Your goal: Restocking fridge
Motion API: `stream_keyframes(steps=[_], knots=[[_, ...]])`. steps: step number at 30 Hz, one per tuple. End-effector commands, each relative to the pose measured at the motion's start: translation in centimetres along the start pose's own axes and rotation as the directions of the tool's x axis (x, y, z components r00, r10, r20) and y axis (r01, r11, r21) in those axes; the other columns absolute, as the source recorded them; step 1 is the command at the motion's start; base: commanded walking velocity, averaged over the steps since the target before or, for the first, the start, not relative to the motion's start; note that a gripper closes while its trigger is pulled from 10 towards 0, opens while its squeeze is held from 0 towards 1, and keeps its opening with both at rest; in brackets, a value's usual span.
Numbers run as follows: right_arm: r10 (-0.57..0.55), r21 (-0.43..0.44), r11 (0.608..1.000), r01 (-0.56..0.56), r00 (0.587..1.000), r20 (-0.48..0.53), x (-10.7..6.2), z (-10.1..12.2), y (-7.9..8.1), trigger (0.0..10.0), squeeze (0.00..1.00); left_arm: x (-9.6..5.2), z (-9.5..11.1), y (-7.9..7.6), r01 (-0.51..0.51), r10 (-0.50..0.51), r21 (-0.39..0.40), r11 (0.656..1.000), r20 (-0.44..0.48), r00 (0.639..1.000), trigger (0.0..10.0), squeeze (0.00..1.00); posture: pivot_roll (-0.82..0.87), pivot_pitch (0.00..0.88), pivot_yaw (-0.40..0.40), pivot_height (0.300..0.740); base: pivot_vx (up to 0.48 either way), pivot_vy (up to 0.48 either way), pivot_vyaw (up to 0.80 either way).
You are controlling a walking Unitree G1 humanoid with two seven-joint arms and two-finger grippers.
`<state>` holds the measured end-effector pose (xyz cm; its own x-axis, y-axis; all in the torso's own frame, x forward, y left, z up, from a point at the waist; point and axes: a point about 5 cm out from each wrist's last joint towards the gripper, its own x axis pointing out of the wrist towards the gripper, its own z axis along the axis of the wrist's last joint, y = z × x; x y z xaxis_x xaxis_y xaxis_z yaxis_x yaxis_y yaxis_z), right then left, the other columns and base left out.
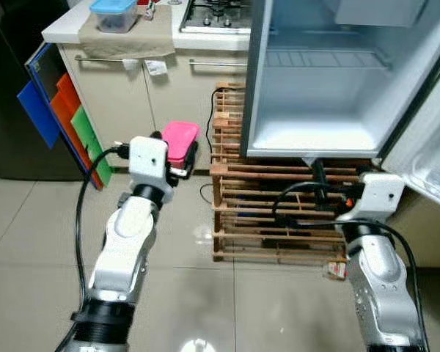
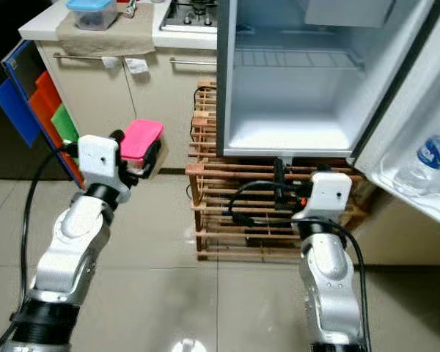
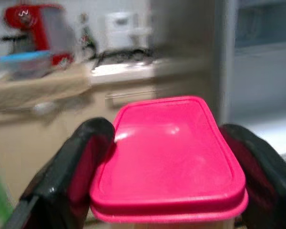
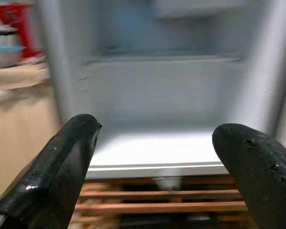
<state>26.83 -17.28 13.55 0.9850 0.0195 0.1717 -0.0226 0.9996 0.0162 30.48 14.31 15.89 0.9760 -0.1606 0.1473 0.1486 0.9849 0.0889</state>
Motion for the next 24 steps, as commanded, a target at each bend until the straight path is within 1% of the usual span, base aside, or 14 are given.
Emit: stream_keyframes(steps=[1, 3, 6, 8, 10, 12, 14, 24], knots=[[-0.035, -0.026, 0.999, 0.035, 0.999, -0.004, -0.30, -0.09, -1.04, 10.0, 0.00, 0.23, 0.45, -1.42, 0.045, -0.044, -0.011, 0.999, 0.026, 0.999, 10.0, 0.00, -0.11, 0.000, 0.014, 0.740, 0.480, 0.000, 0.00], [-0.033, -0.026, 0.999, 0.033, 0.999, -0.003, -0.23, -0.06, -1.02, 10.0, 0.00, 0.24, 0.53, -1.39, 0.040, -0.040, -0.011, 0.999, 0.032, 0.999, 10.0, 0.00, -0.11, 0.000, 0.013, 0.740, 0.476, 0.000, 0.00], [-0.032, -0.027, 0.999, 0.032, 0.999, -0.001, -0.14, -0.03, -1.03, 10.0, 0.00, 0.27, 0.63, -1.29, 0.022, -0.023, 0.015, 1.000, 0.040, 0.999, 10.0, 0.00, -0.11, 0.000, 0.013, 0.740, 0.480, 0.000, 0.00], [-0.031, -0.027, 0.999, 0.031, 1.000, 0.000, -0.10, -0.02, -1.01, 10.0, 0.00, 0.32, 0.70, -1.33, 0.009, -0.011, 0.036, 0.999, 0.047, 0.999, 10.0, 0.00, -0.11, 0.000, 0.013, 0.740, 0.000, 0.000, 0.00], [-0.030, -0.029, 0.999, 0.030, 1.000, 0.001, -0.06, 0.01, -1.00, 10.0, 0.00, 0.36, 0.82, -1.43, 0.013, -0.013, 0.004, 1.000, 0.057, 0.998, 10.0, 0.00, -0.11, 0.000, 0.013, 0.740, 0.000, 0.000, 0.00], [-0.029, -0.029, 0.999, 0.029, 1.000, 0.002, -0.05, 0.02, -1.03, 10.0, 0.00, 0.37, 0.86, -1.46, 0.013, -0.013, 0.002, 1.000, 0.058, 0.998, 10.0, 0.00, -0.11, 0.000, 0.013, 0.740, 0.000, 0.000, 0.00], [-0.030, -0.030, 0.999, 0.030, 1.000, 0.004, -0.03, 0.06, -1.08, 10.0, 0.00, 0.38, 0.85, -1.67, 0.018, -0.016, -0.021, 1.000, 0.058, 0.998, 10.0, 0.00, -0.11, 0.000, 0.013, 0.740, 0.000, -0.474, 0.00], [-0.035, -0.033, 0.999, 0.035, 0.999, 0.003, -0.18, 0.07, -1.19, 10.0, 0.00, 0.52, 1.11, -1.97, 0.032, -0.030, -0.037, 0.999, 0.070, 0.997, 10.0, 0.00, -0.12, 0.000, 0.015, 0.740, 0.000, -0.458, 0.00]])
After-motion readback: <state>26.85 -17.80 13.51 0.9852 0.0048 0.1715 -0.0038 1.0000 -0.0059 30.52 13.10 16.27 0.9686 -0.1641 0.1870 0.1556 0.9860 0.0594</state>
